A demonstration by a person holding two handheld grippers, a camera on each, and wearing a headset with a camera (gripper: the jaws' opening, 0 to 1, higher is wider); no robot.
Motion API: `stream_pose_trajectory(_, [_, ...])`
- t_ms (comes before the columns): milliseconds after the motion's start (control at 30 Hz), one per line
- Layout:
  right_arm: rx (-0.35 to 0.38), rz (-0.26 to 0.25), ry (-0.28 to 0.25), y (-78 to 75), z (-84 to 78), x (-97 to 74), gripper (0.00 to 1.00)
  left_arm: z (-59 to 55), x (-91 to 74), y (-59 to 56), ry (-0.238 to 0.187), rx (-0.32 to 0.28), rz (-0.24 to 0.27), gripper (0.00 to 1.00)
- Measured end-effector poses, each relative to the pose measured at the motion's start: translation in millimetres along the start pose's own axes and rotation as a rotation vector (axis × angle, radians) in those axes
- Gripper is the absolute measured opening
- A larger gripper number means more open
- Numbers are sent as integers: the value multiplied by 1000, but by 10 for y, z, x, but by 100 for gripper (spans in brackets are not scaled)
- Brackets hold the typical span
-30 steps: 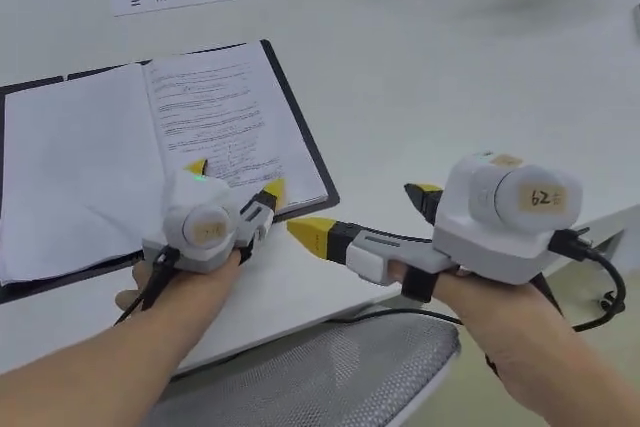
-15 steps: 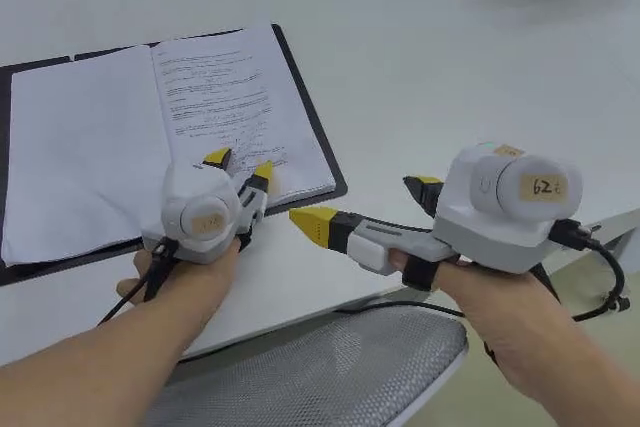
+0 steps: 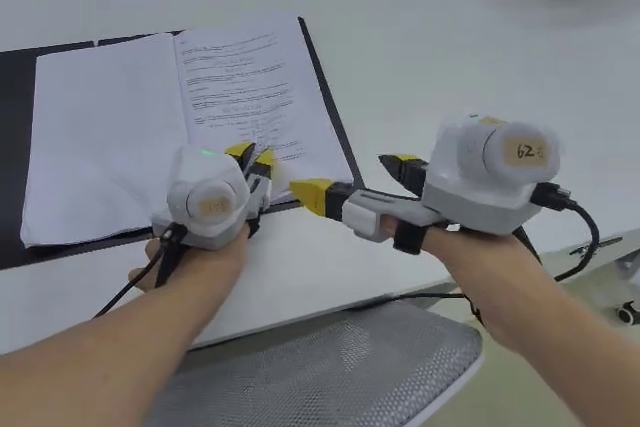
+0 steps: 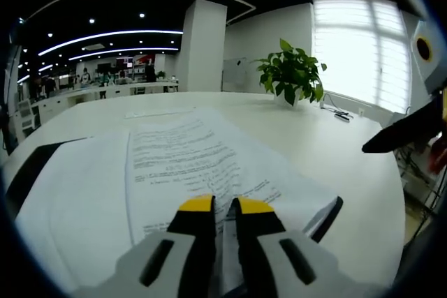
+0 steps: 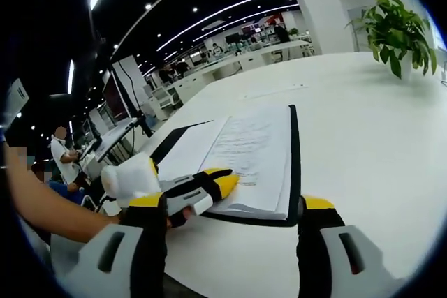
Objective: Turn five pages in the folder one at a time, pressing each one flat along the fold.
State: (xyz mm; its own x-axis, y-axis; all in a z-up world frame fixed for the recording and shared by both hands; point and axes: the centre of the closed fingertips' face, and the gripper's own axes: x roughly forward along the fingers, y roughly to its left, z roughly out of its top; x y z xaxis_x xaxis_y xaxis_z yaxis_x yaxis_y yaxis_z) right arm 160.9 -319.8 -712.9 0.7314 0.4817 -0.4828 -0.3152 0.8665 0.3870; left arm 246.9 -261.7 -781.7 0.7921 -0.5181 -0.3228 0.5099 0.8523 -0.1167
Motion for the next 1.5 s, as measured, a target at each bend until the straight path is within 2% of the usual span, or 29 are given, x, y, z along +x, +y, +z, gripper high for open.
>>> stream_pose_trajectory(133, [17,17,21,-50,-44,150,66,3,2,1,-2,0,0,10])
stream_pose_trajectory(267, [43,27,52,-111,-121,271,62,5,-1,-5,-5,0,-2,10])
stream_pose_trajectory(567, [115,38,89,-193,-241,376,56,10,-8,-17,-11,5,-3,10])
stream_pose_trajectory(667, [138,48,78,-189,-247,384,49,6,-8,-19,-11,6,-4,10])
stream_pose_trajectory(767, [172,32,81,-238,-283,401,44,3,-6,-19,-12,8,-5,10])
stream_pose_trajectory(900, [247,-27,57,-370,-274,386,24,0,-7,-19,-12,11,-7,10])
stream_pose_trajectory(933, [244,-56,56,-421,-280,378,19,-1,-4,-18,-12,12,-6,10])
stream_pose_trajectory(1000, [232,-68,55,-443,-285,367,7,-2,-7,-19,-12,14,-6,10])
stream_pose_trajectory(1033, [241,-90,60,-477,-299,356,2,-2,-7,-17,-13,14,-6,10])
stream_pose_trajectory(1100, [252,-92,46,-489,-280,356,0,-2,-7,-16,-12,16,-6,10])
stream_pose_trajectory(1167, [265,-87,7,-452,-222,325,0,-1,-6,-15,-12,15,-6,10])
stream_pose_trajectory(1233, [277,-79,-4,-417,-202,312,0,1,-5,-15,-11,16,-6,10])
stream_pose_trajectory(1367, [254,-71,-20,-333,-145,294,0,15,-1,-17,0,-8,-15,11])
stream_pose_trajectory(1433, [259,-63,-37,-300,-93,275,0,25,-25,-90,15,-70,-67,17])
stream_pose_trajectory(1500, [263,-55,-42,-263,-54,255,0,18,-57,-108,47,-78,-103,22])
